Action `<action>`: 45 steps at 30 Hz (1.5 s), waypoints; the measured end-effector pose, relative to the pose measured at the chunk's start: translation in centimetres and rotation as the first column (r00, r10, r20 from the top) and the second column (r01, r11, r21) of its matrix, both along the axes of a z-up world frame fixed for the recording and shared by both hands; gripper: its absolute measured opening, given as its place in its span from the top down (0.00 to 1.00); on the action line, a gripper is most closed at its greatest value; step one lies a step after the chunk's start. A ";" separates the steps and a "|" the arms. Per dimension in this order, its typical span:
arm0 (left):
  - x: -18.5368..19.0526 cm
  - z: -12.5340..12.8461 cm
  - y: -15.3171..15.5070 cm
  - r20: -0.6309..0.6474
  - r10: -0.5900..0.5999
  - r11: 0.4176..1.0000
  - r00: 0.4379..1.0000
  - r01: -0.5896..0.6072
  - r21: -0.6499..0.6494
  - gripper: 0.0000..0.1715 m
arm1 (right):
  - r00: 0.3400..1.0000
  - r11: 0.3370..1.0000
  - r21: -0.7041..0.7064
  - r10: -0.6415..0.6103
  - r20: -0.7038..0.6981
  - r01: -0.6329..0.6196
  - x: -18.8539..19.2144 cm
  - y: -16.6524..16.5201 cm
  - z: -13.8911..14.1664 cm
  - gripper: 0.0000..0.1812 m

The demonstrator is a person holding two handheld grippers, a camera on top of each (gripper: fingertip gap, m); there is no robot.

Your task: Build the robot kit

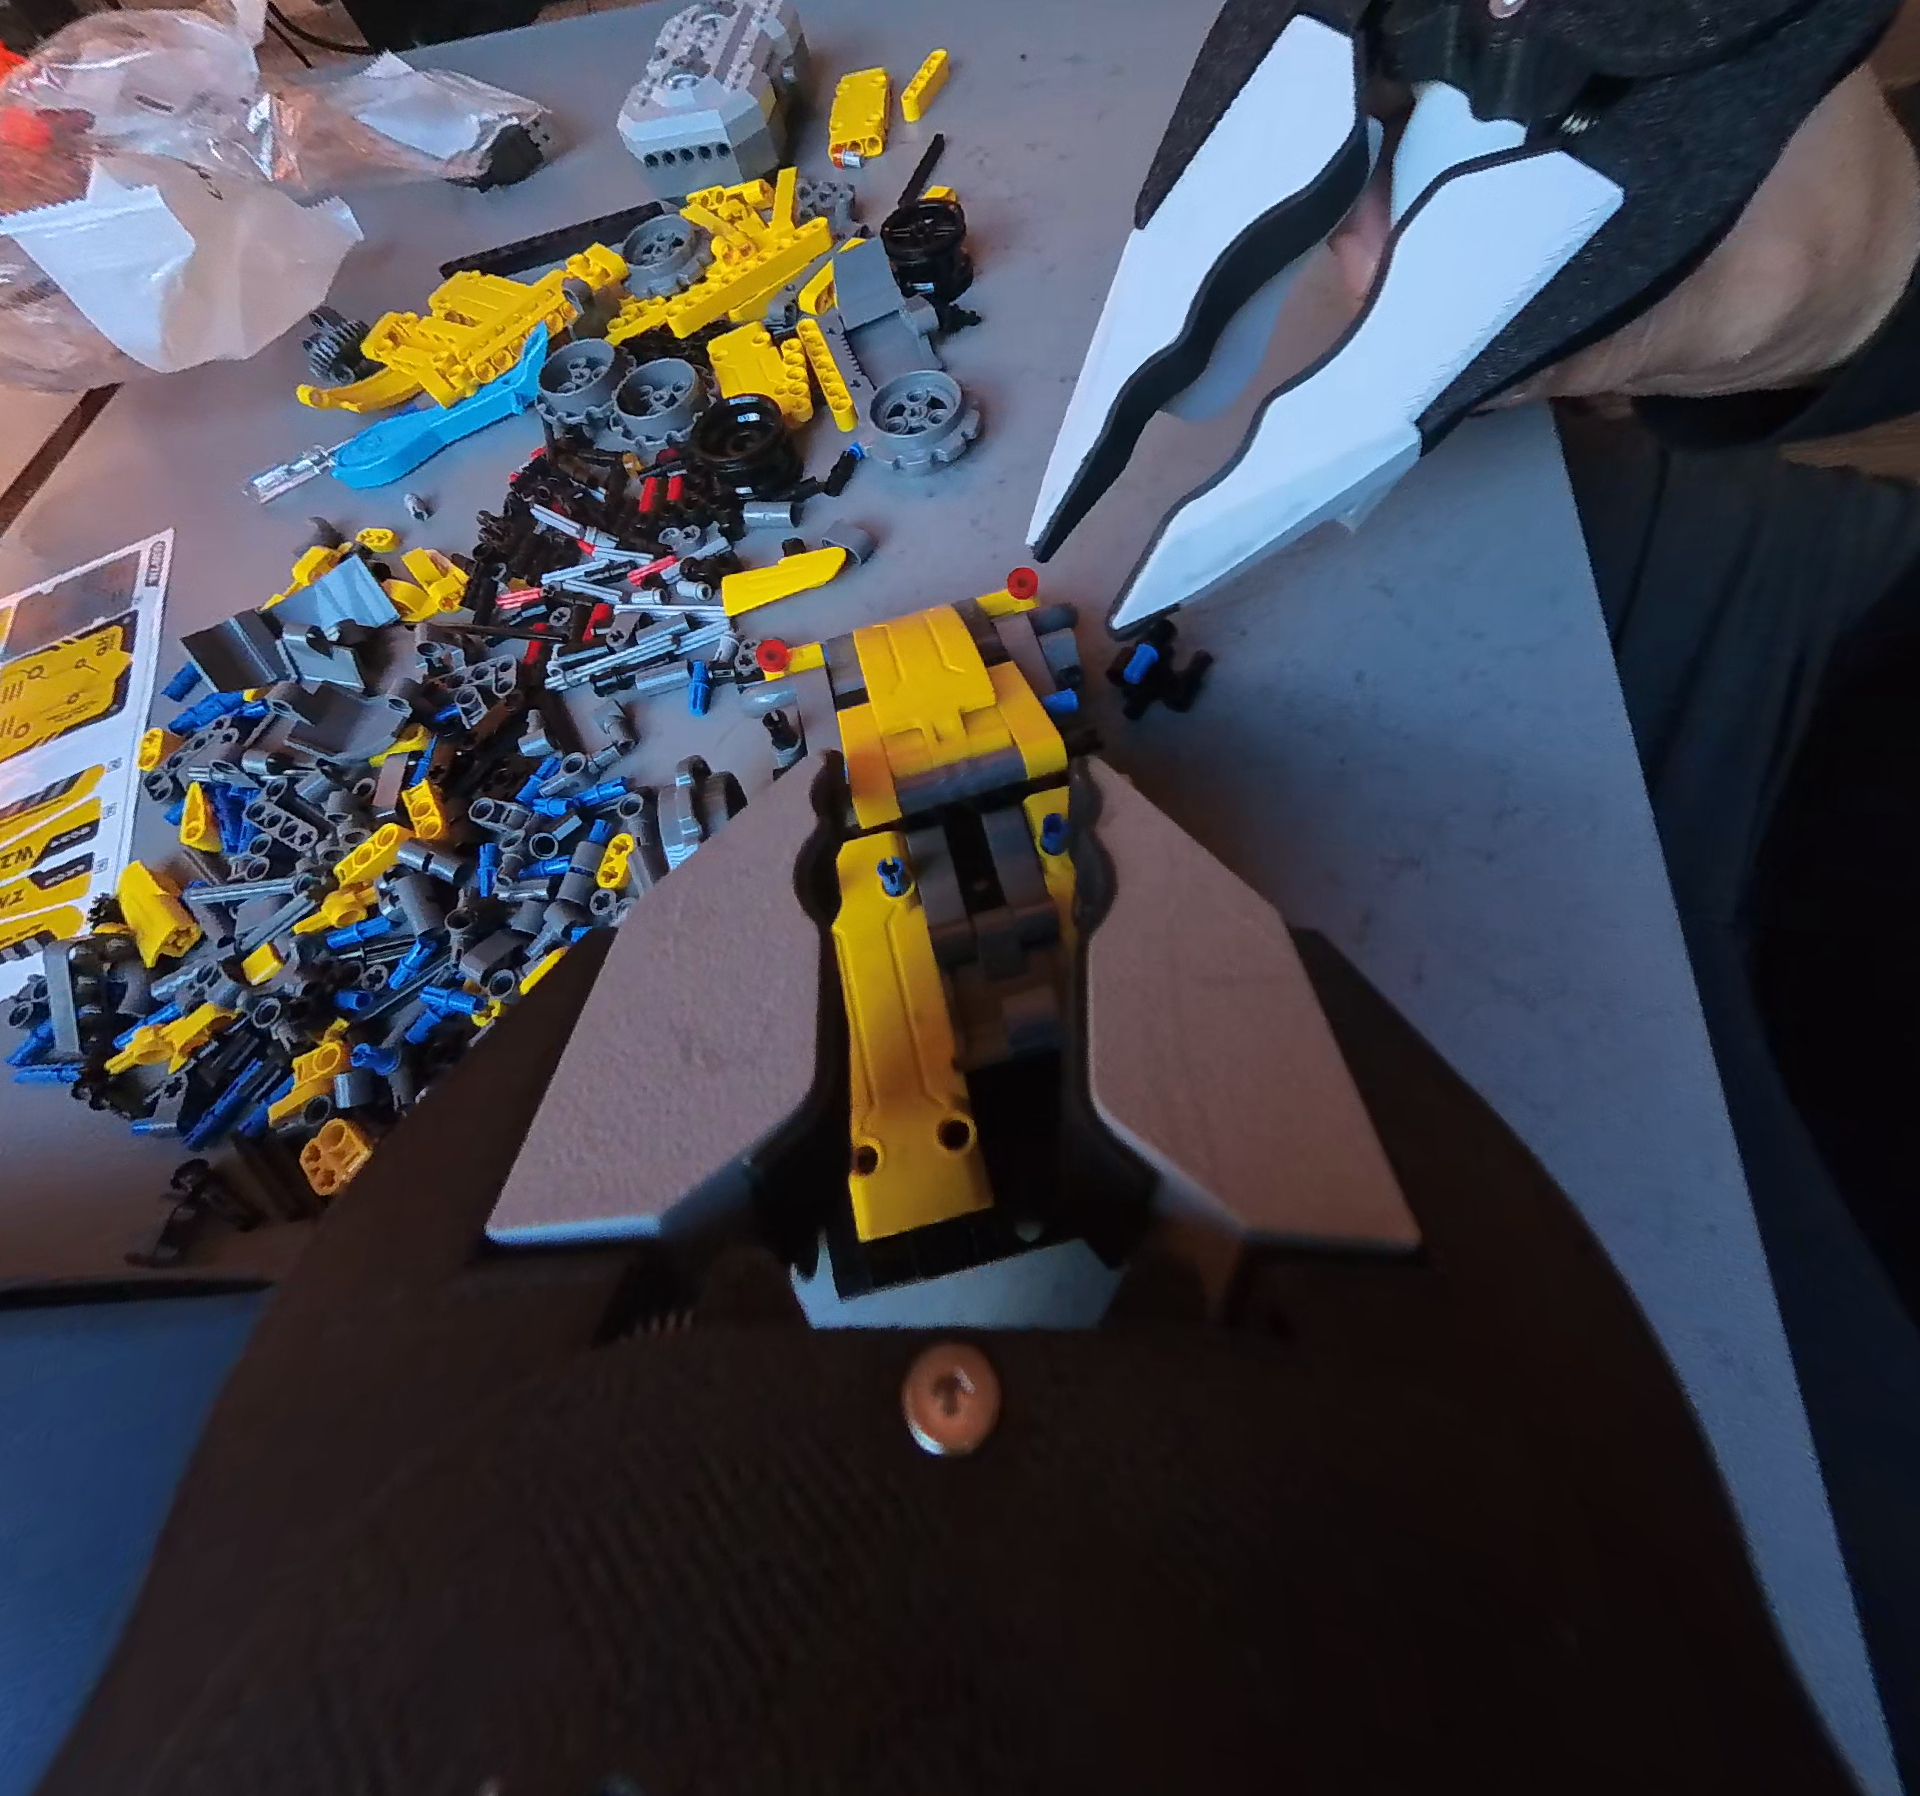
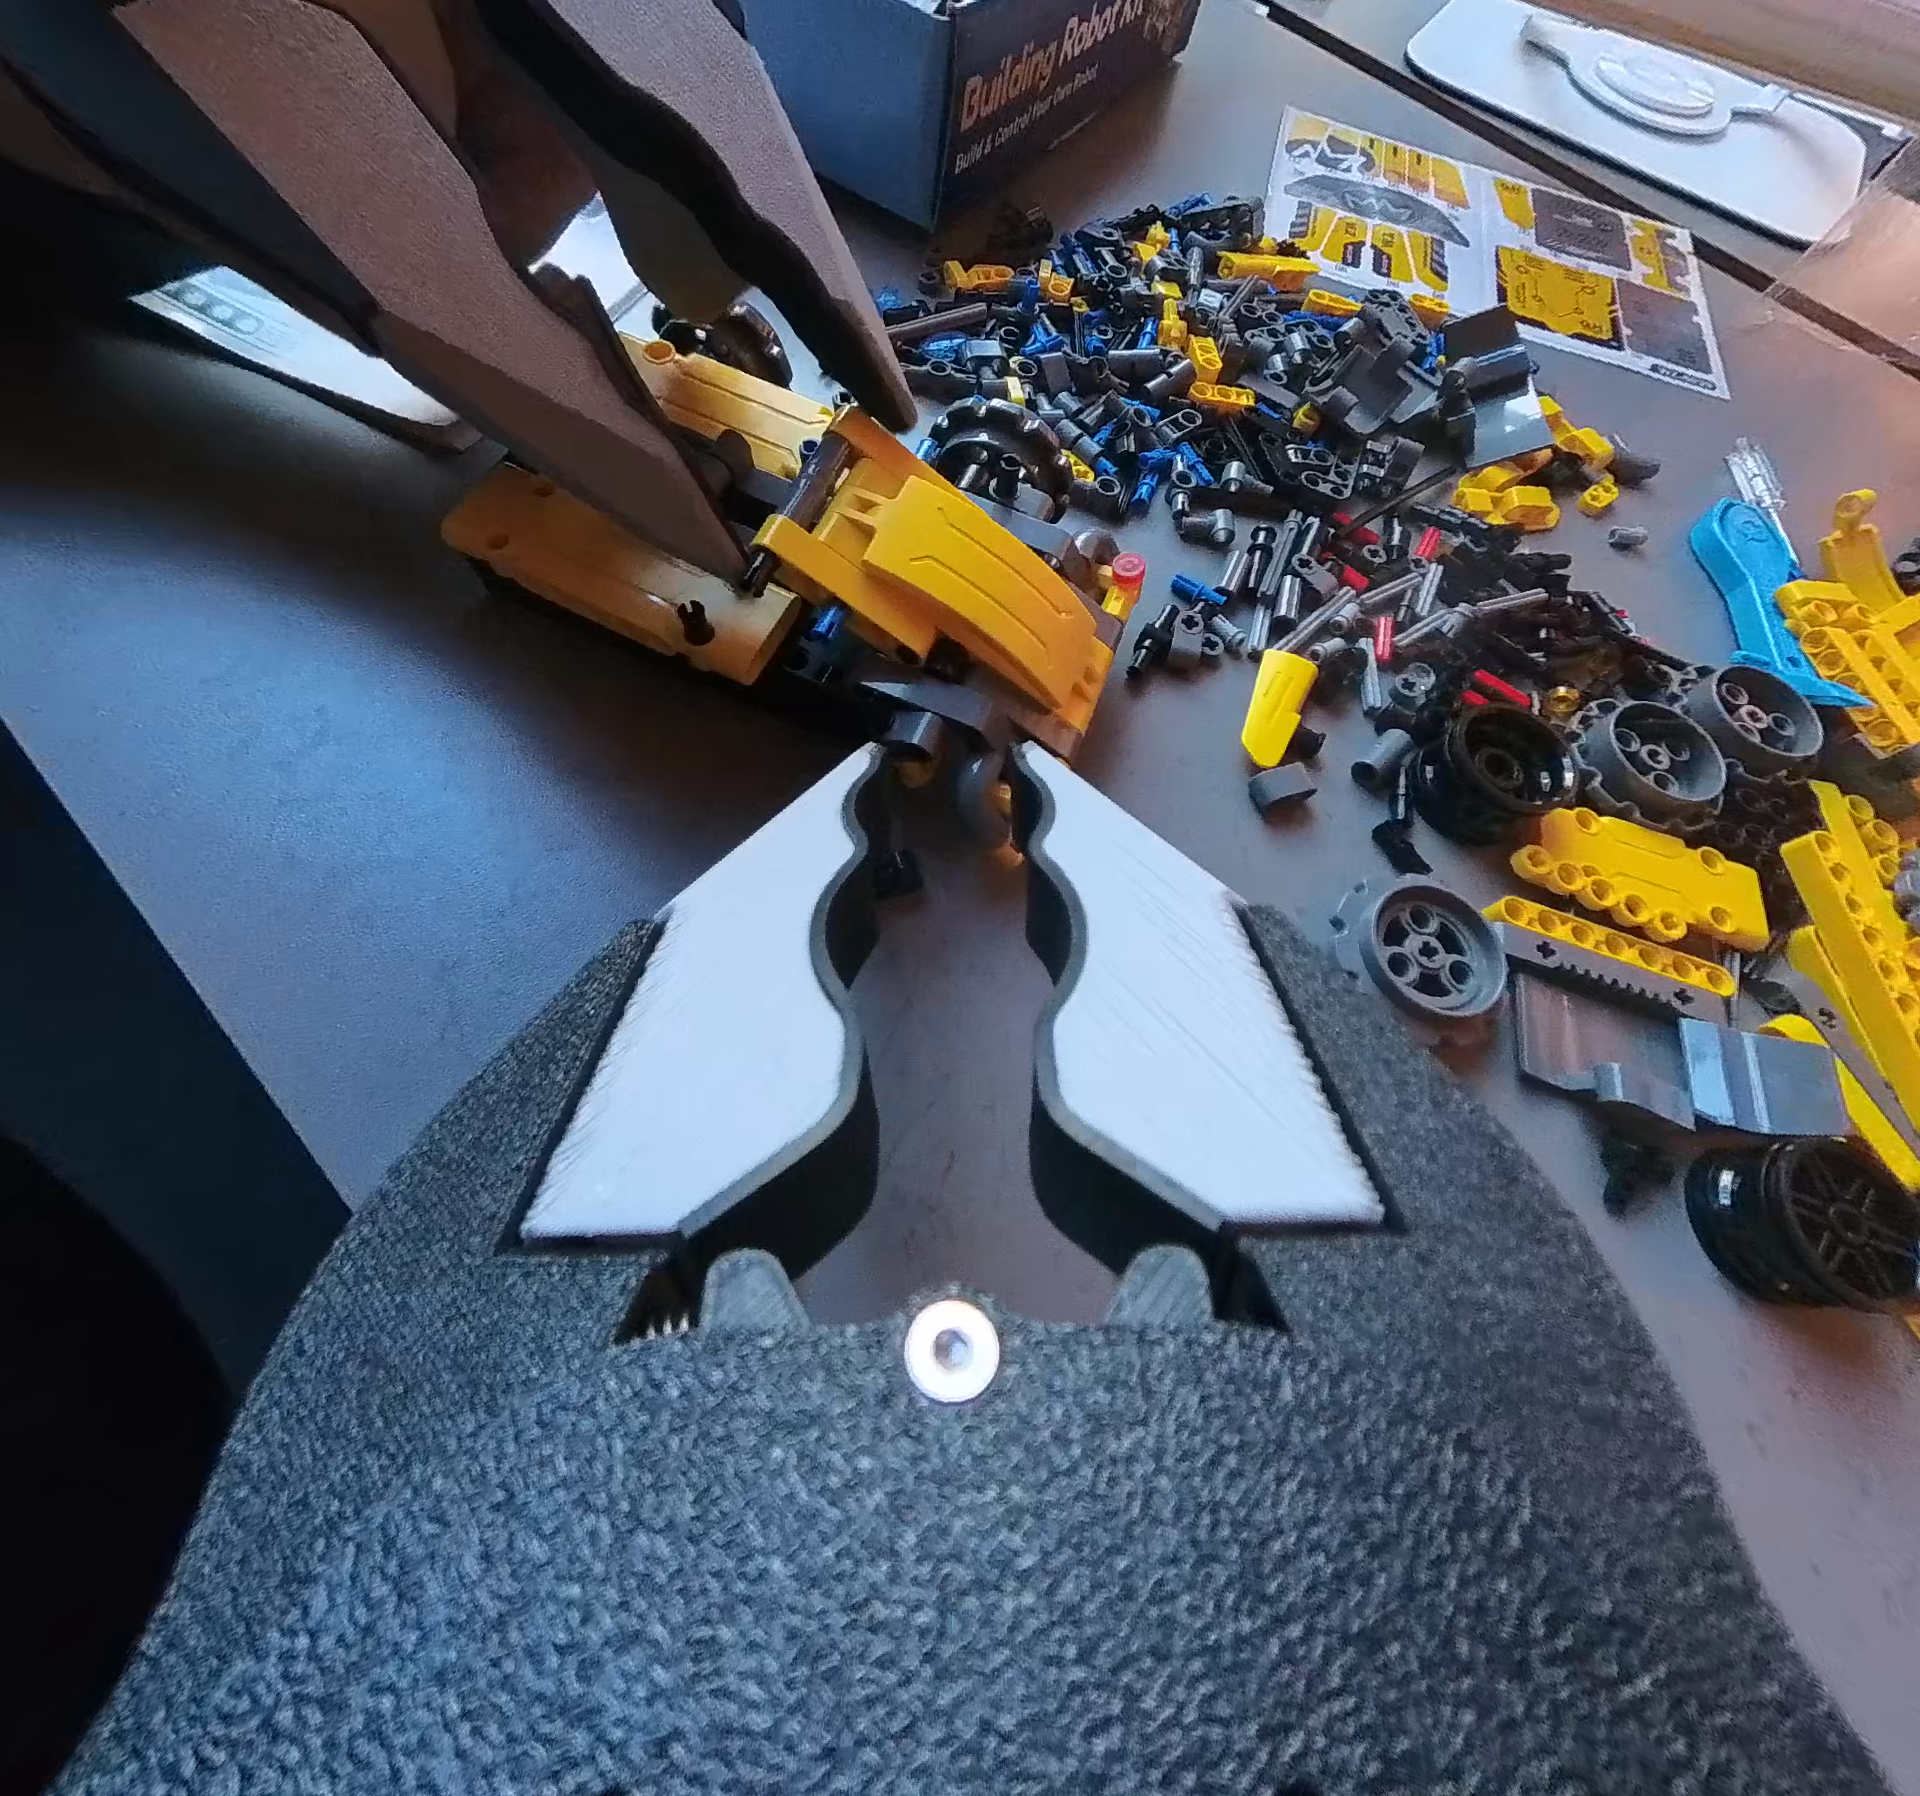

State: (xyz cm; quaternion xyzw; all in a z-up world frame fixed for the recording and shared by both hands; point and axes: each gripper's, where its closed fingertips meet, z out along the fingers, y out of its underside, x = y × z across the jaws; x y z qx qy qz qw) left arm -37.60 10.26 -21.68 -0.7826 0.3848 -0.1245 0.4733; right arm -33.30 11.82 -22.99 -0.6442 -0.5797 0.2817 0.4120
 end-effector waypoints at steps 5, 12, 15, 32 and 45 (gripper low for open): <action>0.0 0.1 -0.1 -0.001 -0.004 1.000 1.000 0.004 0.006 0.78 | 1.000 1.000 -0.009 -0.001 -0.003 0.001 -0.1 0.2 0.0 0.88; -1.3 1.3 0.3 0.079 0.033 0.999 0.996 -0.033 0.001 0.77 | 1.000 1.000 -0.027 -0.008 -0.027 0.007 -0.1 0.4 0.3 0.88; -1.3 1.4 0.4 0.101 0.035 0.999 0.994 -0.034 -0.015 0.75 | 0.999 0.999 -0.051 -0.007 -0.039 0.005 -0.1 0.5 0.4 0.87; -0.3 2.1 -0.1 -0.090 -0.155 0.983 0.984 0.162 0.082 0.79 | 0.996 0.988 0.135 0.065 0.067 -0.073 -1.8 -1.8 -0.4 0.89; 0.4 -0.4 -1.0 -0.153 -0.299 0.954 0.942 0.296 -0.043 0.79 | 0.996 0.976 0.209 0.036 0.084 -0.053 -2.1 -1.0 -0.4 0.97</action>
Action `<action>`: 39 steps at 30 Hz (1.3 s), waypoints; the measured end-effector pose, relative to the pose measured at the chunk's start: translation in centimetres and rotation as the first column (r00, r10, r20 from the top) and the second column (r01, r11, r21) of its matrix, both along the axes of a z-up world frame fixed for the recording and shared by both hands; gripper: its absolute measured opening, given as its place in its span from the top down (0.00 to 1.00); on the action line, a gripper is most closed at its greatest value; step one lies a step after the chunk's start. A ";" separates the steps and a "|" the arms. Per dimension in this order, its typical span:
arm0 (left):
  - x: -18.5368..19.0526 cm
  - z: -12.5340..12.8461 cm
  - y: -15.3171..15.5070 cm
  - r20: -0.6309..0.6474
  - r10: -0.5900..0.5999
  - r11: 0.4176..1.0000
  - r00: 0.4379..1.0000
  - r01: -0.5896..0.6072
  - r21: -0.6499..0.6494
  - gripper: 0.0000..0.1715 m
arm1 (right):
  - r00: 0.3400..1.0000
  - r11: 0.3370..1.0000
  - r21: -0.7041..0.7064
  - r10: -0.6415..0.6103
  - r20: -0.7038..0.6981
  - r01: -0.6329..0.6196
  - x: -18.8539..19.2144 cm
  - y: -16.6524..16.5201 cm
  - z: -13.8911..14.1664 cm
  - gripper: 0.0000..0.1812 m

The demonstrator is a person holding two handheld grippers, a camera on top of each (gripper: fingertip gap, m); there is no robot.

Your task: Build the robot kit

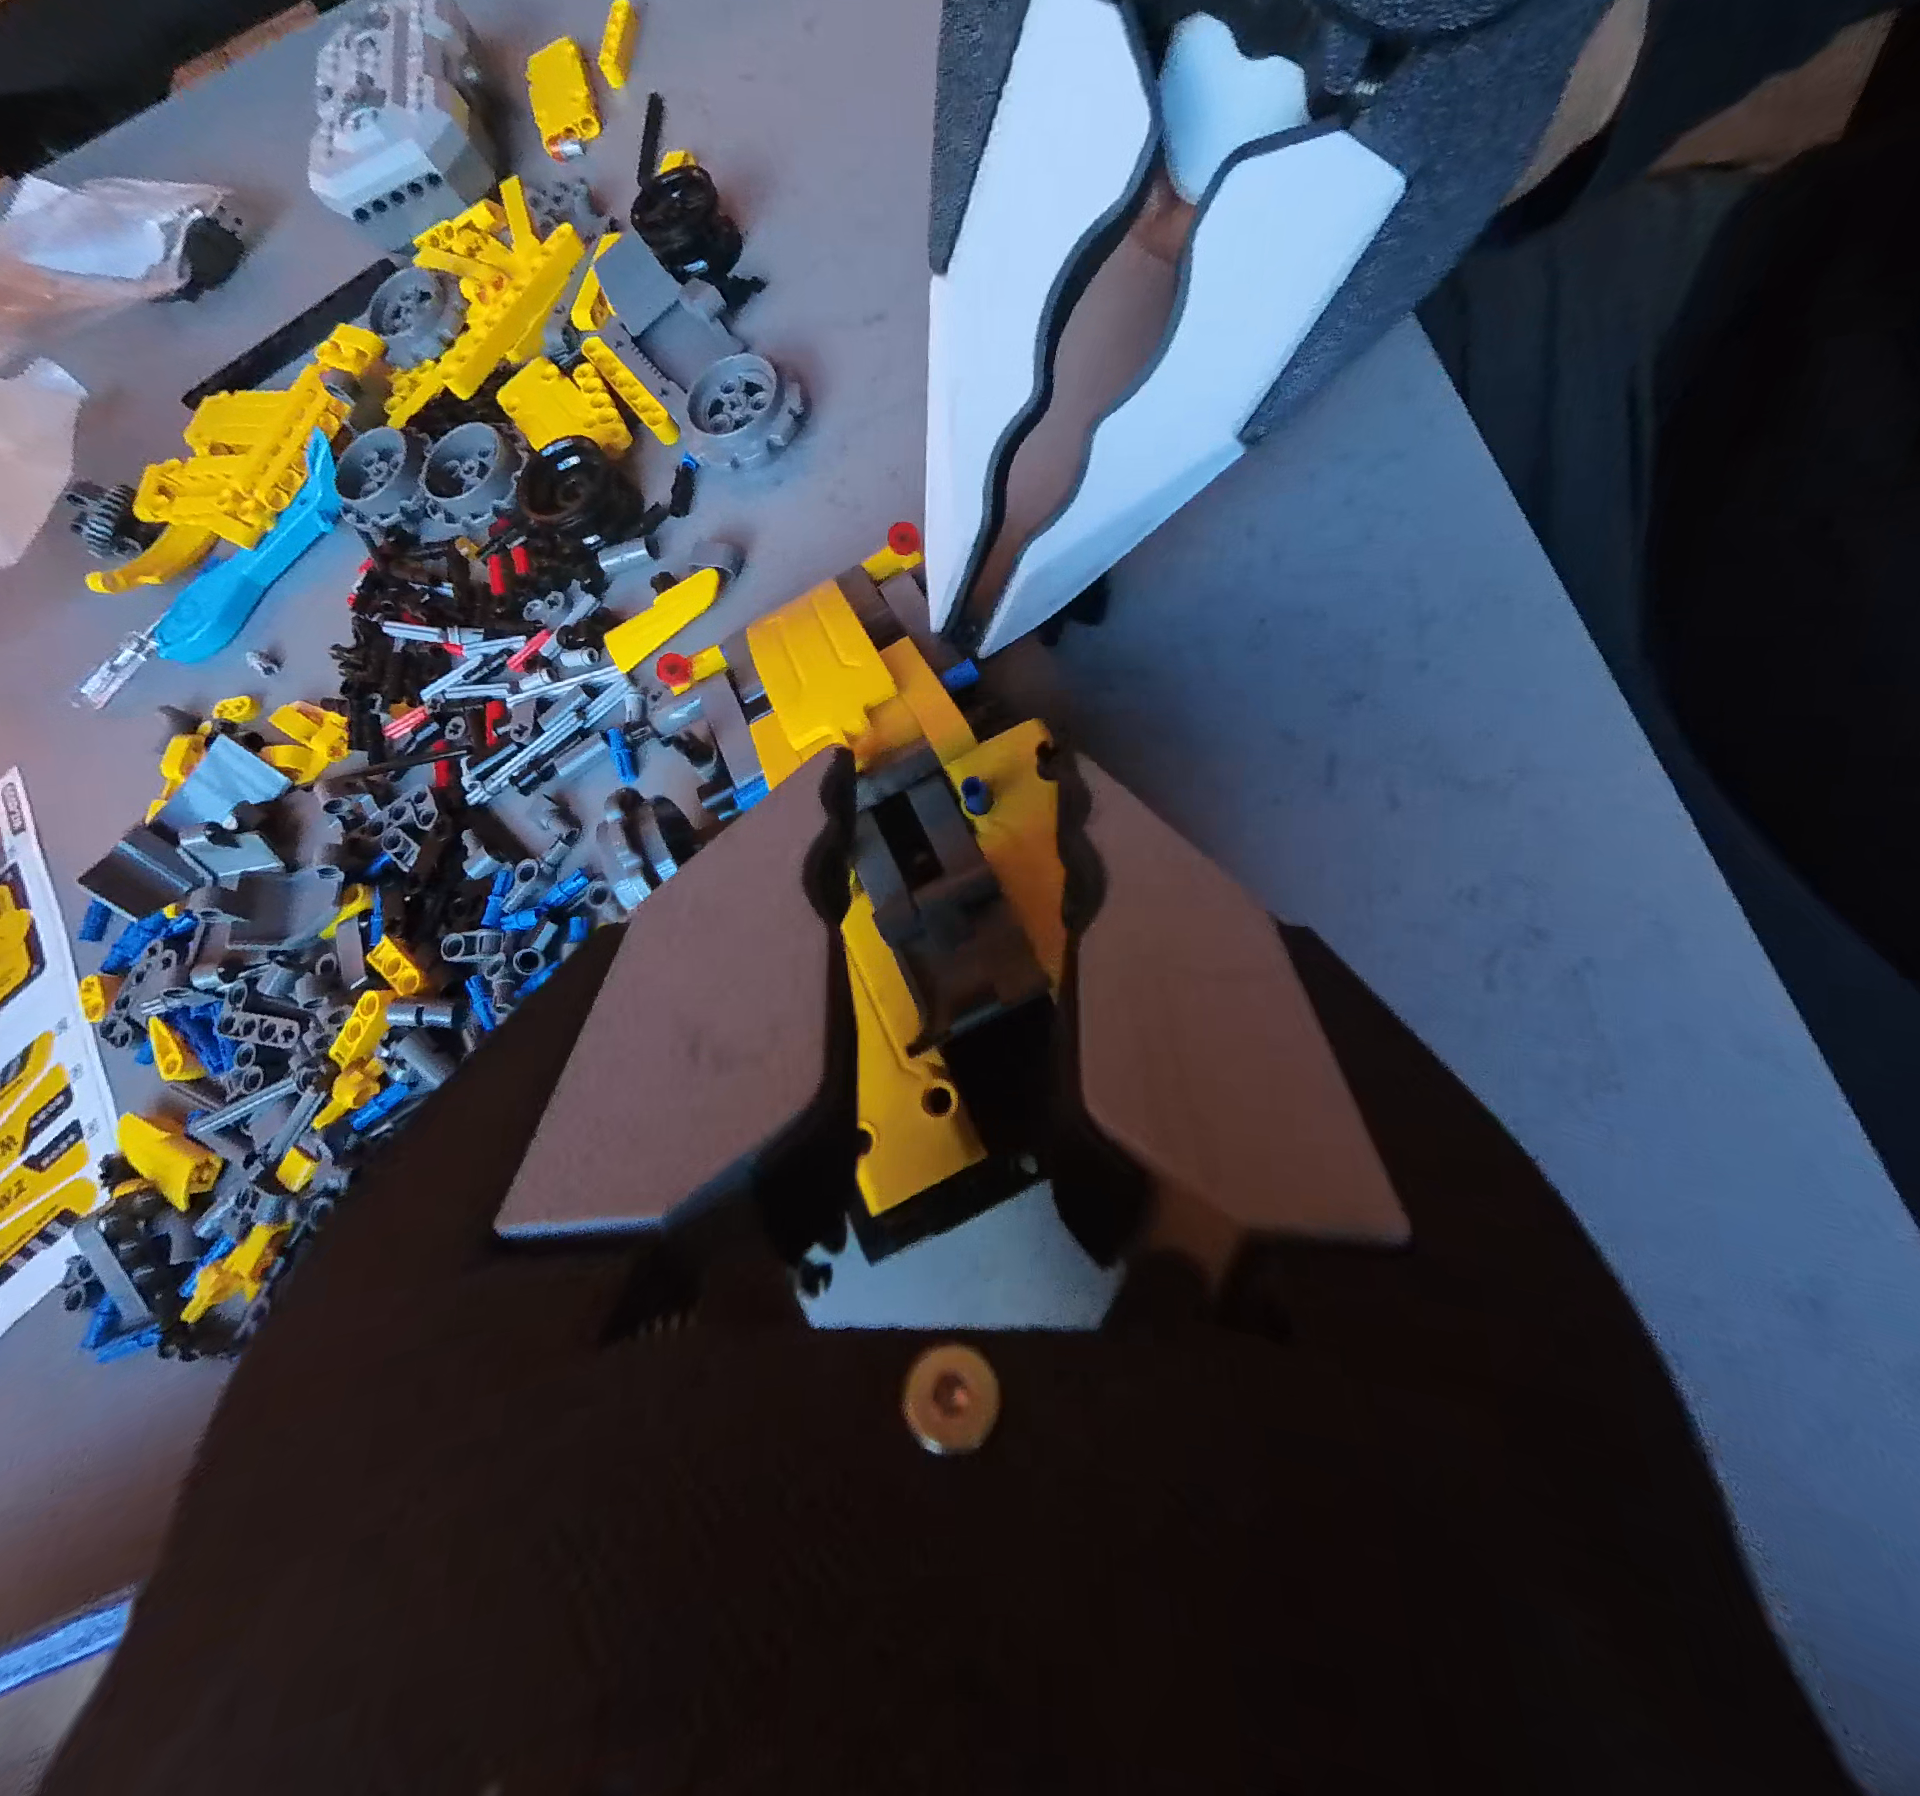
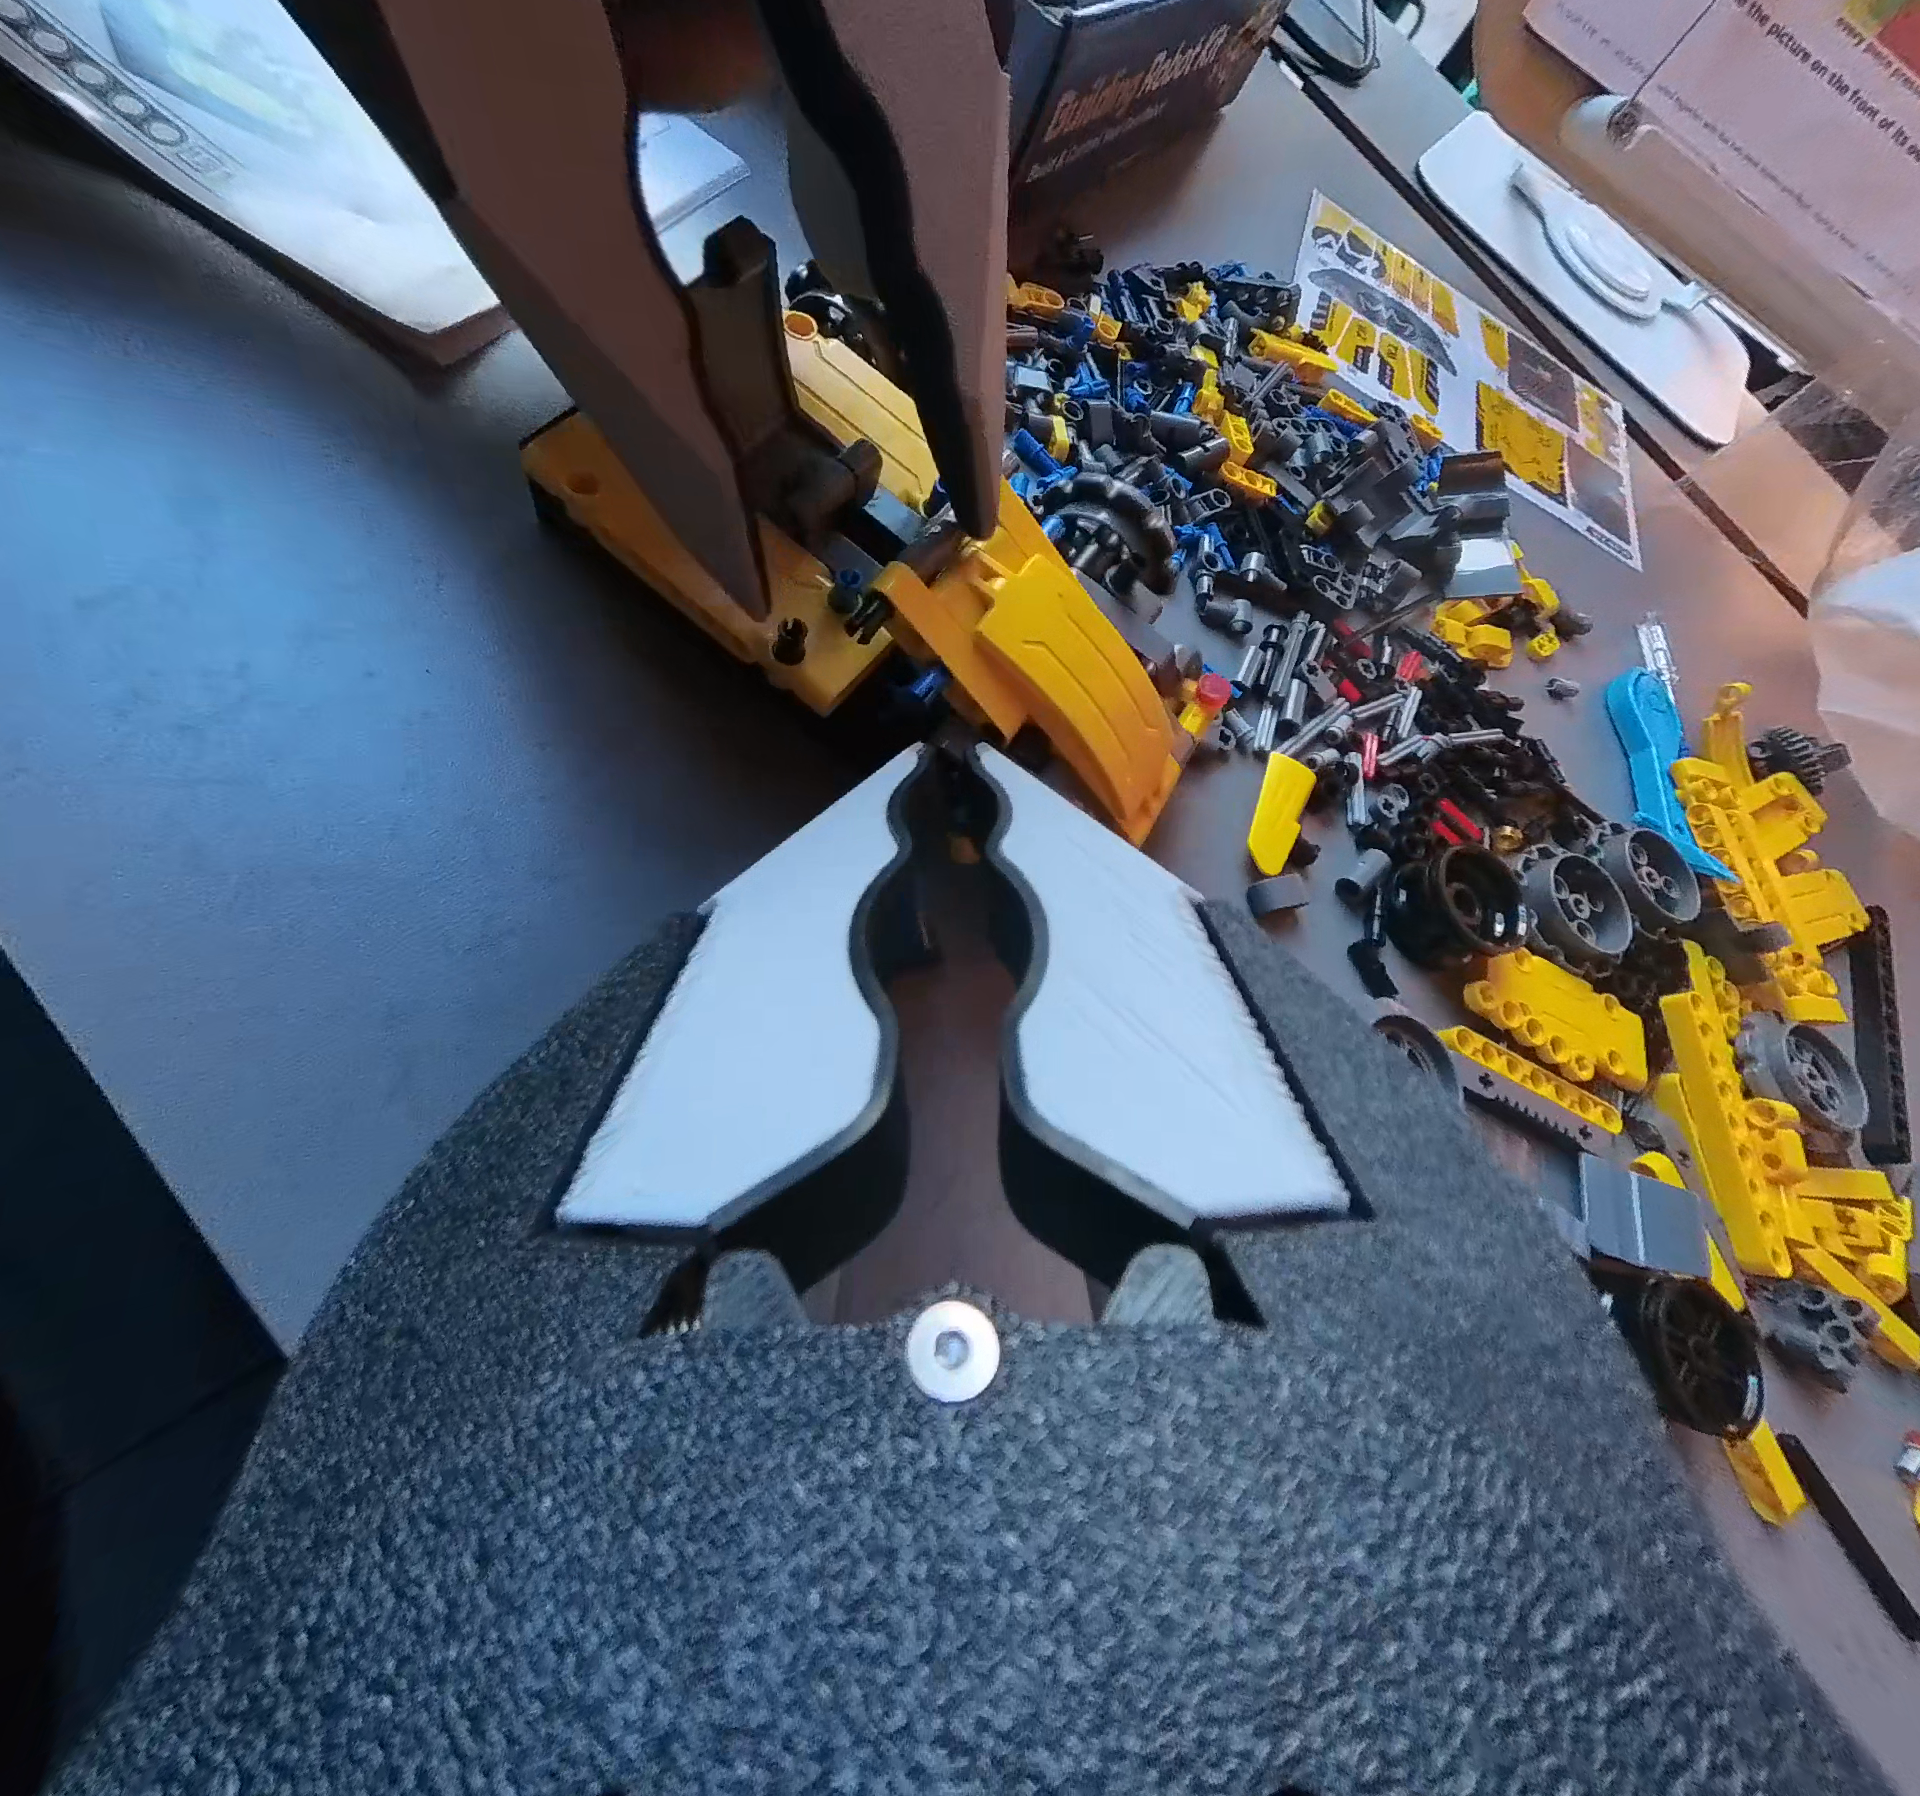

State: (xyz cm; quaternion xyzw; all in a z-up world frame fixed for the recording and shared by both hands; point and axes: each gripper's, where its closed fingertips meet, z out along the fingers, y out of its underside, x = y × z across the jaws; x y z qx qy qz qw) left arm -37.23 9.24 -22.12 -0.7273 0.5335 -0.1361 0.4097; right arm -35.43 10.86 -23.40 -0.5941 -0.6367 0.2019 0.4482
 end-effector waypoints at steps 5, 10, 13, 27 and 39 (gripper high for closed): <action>0.1 -0.1 0.2 0.052 0.025 0.998 0.998 -0.022 -0.051 0.79 | 1.000 1.000 0.023 -0.006 -0.003 0.006 0.0 0.4 0.0 0.98; 1.3 -0.5 -0.5 0.056 0.007 1.000 0.998 -0.008 0.027 0.78 | 1.000 0.997 -0.078 0.008 -0.018 -0.009 0.1 0.6 0.0 0.98; 1.6 -0.6 -0.4 0.040 0.036 0.998 0.999 -0.038 0.047 0.76 | 1.000 0.991 -0.132 -0.001 -0.030 -0.003 0.1 1.0 0.0 0.98; 1.6 -1.1 -0.2 0.004 0.076 0.993 0.997 -0.076 0.088 0.70 | 0.998 0.962 -0.274 -0.028 -0.053 0.013 -0.1 1.8 0.1 0.98; 1.5 -1.2 -0.1 -0.010 0.089 0.992 0.996 -0.087 0.091 0.70 | 0.996 0.947 -0.321 -0.055 -0.065 0.031 -0.2 2.2 0.2 0.99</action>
